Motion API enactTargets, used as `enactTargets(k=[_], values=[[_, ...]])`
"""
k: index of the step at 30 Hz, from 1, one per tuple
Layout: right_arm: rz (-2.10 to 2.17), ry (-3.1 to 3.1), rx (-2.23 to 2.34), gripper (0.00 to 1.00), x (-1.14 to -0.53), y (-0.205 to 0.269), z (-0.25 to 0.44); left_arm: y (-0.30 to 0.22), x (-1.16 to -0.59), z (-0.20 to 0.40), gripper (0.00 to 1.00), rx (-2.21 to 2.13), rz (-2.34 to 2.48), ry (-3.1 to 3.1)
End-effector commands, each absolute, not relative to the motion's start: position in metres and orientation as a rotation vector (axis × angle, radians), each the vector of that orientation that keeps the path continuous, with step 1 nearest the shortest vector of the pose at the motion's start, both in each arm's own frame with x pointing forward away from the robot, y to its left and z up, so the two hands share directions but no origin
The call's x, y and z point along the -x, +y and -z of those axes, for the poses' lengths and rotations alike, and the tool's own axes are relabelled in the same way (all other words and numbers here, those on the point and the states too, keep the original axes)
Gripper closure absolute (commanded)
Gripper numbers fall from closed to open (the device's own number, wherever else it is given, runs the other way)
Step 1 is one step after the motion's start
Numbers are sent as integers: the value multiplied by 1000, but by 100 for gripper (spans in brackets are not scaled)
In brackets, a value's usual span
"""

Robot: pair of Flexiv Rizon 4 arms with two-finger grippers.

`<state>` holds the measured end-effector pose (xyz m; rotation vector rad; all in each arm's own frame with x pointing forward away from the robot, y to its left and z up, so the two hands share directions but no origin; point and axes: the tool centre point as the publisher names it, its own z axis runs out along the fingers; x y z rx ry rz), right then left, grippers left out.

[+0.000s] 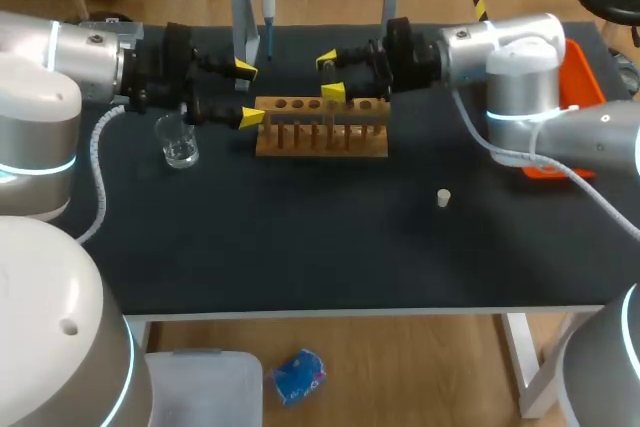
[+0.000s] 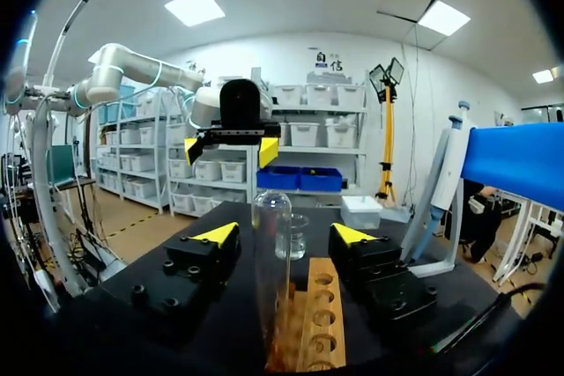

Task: Invert the test tube, pick up the pipette, mount the tip to pipette, aspirate from beaker and dispense into the tube, eject the tip, return the pipette, and cap with the stopper.

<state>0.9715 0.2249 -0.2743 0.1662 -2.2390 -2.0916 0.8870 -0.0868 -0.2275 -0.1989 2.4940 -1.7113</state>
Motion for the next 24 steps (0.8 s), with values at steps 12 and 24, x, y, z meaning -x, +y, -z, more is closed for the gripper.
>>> enactTargets(k=[12, 24], values=[[2090, -2238, -151, 79, -967, 226, 275, -87, -887, 228, 0, 200, 1710, 2492], [2105, -2244, -152, 100, -967, 223, 271, -87, -887, 228, 0, 200, 1710, 2492]])
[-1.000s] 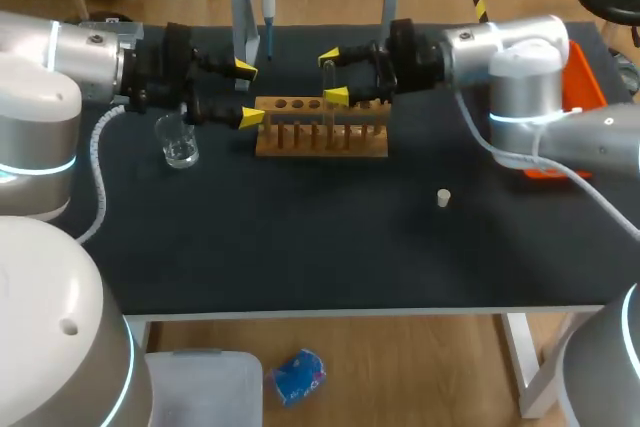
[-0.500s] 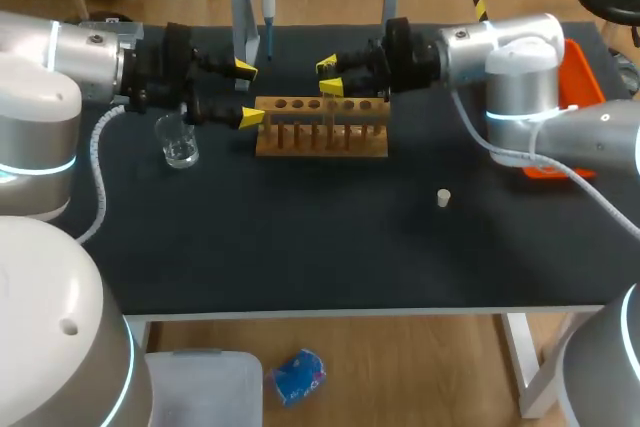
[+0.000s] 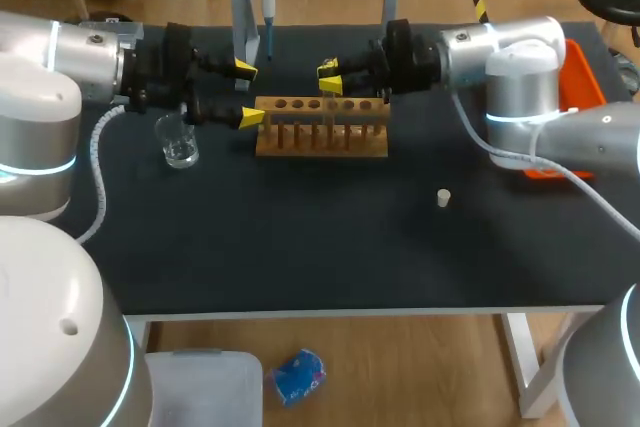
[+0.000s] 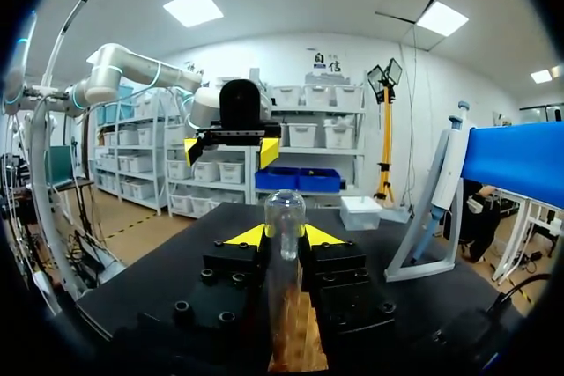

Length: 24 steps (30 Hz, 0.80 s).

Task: Invert the test tube, pick up the pipette, mount the tip to pipette, aspirate from beaker and dispense into the tube, eject the tip, return the pipette, and cap with the stopper.

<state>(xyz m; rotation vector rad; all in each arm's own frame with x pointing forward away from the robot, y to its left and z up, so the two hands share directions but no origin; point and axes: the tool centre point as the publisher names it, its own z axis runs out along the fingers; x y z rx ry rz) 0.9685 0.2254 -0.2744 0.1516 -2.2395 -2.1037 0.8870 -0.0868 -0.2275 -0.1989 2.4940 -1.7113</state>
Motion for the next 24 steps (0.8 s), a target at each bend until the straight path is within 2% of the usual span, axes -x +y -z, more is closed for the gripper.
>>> enactTargets(k=[1, 24], values=[[2106, -2243, -154, 100, -967, 223, 270, -87, -887, 228, 0, 200, 1710, 2492], [2123, -2216, -165, 100, -966, 215, 244, -87, -887, 228, 0, 200, 1710, 2492]])
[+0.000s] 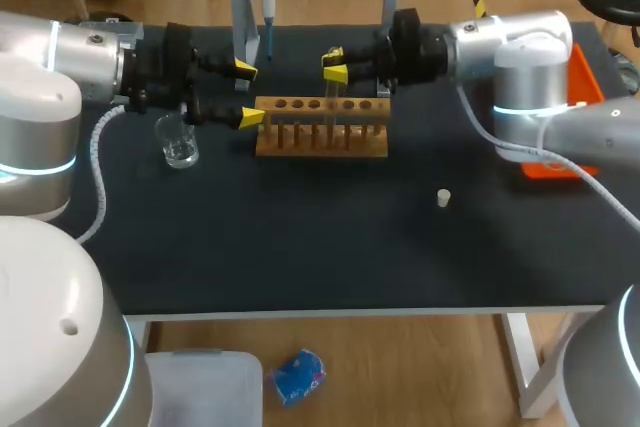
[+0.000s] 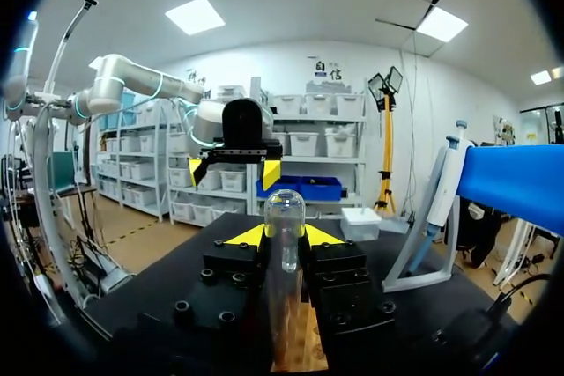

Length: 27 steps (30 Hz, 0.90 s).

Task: Invert the test tube, pick up the pipette, mount the tip to pipette, aspirate from beaker and dispense into the tube, eject the tip, return the pipette, and cap with the stopper.

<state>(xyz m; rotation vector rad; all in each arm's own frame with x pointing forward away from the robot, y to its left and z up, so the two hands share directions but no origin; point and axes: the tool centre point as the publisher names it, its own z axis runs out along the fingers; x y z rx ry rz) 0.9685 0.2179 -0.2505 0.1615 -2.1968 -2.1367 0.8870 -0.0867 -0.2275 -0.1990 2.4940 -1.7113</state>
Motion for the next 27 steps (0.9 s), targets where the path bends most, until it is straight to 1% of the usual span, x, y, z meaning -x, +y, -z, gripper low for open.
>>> enactTargets(k=[1, 18, 27], values=[[2125, -2213, -167, 100, -966, 216, 242, -87, -887, 228, 0, 200, 1710, 2492], [2127, -2229, -234, 100, -959, 219, 209, -87, -887, 228, 0, 200, 1710, 2492], [2133, -2220, -237, 100, -948, 211, 180, -87, -887, 228, 0, 200, 1710, 2492]])
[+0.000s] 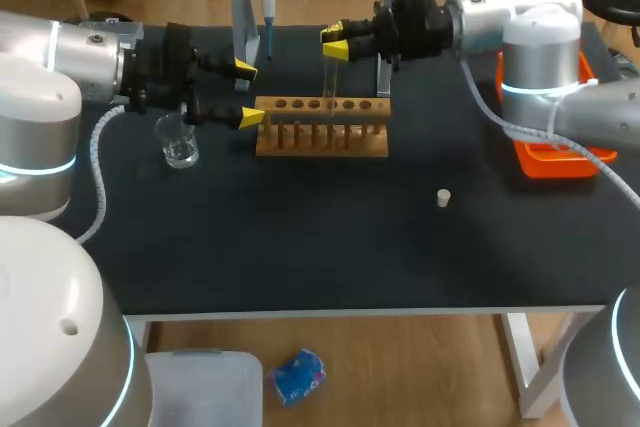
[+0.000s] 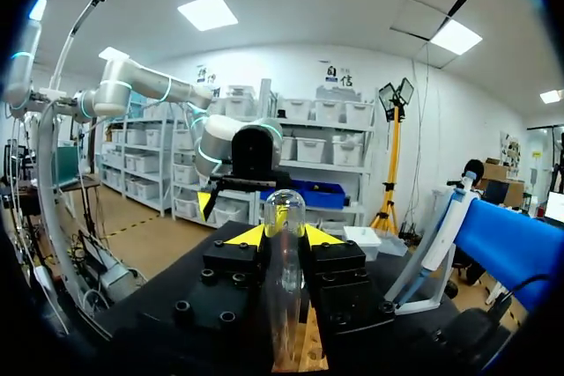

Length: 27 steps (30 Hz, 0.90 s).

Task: Invert the test tube, pick up the pipette, mount the tip to pipette, aspirate from beaker and dispense into the tube, eject the tip, return the pipette, and cap with the stopper.

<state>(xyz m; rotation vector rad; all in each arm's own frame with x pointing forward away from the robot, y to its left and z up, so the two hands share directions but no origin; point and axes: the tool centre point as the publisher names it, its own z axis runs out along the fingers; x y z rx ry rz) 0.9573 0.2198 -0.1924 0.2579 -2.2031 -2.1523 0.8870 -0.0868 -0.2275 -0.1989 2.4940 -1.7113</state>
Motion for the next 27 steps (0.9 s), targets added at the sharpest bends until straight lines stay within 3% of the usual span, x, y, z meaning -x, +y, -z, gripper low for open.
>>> enactTargets(k=[1, 4, 8, 10, 25, 27], values=[[2128, -2208, -211, 100, -947, 209, 177, -87, -887, 228, 0, 200, 1710, 2492], [2065, -2145, -82, 100, -944, 202, 170, -87, -887, 228, 0, 200, 1710, 2492], [1923, -1950, 91, 100, -942, 194, 165, -101, -866, 210, 0, -384, 1414, 2277], [1866, -1732, 167, 100, -942, 190, 162, -105, -866, 208, 0, -424, 1353, 2198], [1837, -1756, 178, 100, -943, 187, 161, -106, -873, 211, 0, -366, 1374, 2249], [1803, -1675, 300, 100, -942, 186, 161, -112, -874, 202, 0, -546, 1330, 2000]])
